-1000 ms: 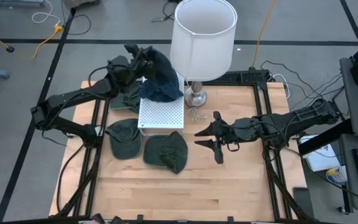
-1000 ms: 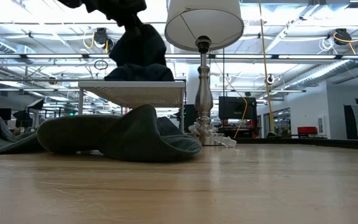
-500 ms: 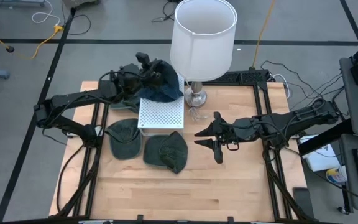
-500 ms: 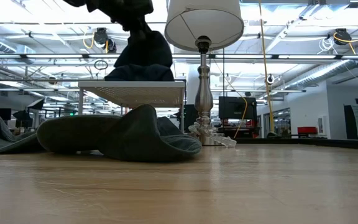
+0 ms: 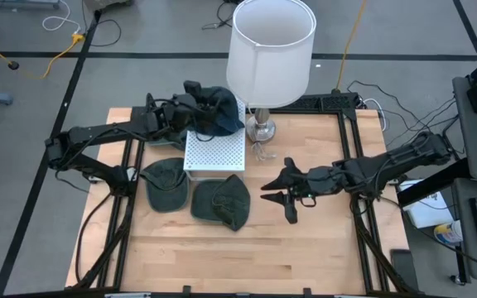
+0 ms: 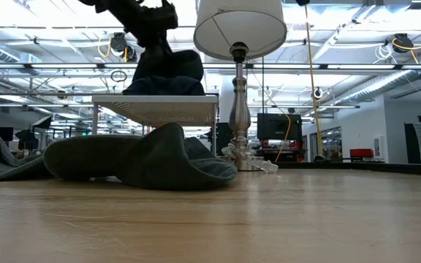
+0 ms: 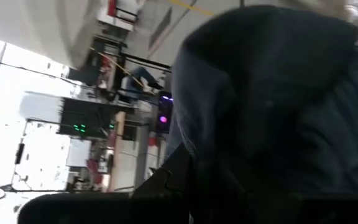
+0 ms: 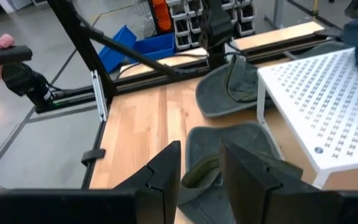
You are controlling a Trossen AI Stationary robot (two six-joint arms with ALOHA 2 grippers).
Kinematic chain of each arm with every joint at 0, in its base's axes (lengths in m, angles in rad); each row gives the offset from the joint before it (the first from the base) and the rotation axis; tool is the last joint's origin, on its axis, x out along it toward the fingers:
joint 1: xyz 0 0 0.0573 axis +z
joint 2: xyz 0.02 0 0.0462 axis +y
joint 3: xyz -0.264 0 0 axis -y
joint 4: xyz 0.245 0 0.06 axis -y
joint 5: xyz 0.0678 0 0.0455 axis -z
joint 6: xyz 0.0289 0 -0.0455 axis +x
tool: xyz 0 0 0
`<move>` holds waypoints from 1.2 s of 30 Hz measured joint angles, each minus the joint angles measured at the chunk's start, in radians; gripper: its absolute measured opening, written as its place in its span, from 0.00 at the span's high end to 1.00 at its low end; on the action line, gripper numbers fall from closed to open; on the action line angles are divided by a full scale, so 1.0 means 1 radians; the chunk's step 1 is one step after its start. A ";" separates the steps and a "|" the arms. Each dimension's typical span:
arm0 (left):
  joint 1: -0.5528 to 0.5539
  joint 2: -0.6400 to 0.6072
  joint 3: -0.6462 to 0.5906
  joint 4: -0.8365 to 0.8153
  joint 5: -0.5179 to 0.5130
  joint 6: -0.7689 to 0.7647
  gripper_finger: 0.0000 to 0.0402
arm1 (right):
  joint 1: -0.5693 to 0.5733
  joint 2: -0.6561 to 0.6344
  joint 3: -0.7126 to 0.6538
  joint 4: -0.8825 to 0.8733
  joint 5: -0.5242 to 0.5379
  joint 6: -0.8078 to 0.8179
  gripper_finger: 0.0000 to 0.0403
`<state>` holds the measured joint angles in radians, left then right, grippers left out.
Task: Pick & Place hat
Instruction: Stack the blue cap on the blue caps on the shelf
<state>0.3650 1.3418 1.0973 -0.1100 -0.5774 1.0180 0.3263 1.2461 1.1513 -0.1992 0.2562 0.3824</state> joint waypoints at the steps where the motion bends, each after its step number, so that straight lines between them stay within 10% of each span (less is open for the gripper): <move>1: -0.002 0.000 0.000 -0.017 0.000 -0.017 0.89 | 0.004 0.000 -0.014 0.011 0.000 0.000 0.75; 30: -0.045 0.149 0.000 -0.201 0.077 -0.404 0.89 | 0.010 0.000 -0.156 0.188 0.003 -0.002 0.75; 36: -0.045 0.147 0.000 -0.200 0.079 -0.449 0.70 | 0.010 0.000 -0.156 0.188 0.003 -0.002 0.75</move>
<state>0.3202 1.4891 1.0969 -0.3099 -0.4984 0.5687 0.3359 1.2461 0.9955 -0.0110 0.2592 0.3809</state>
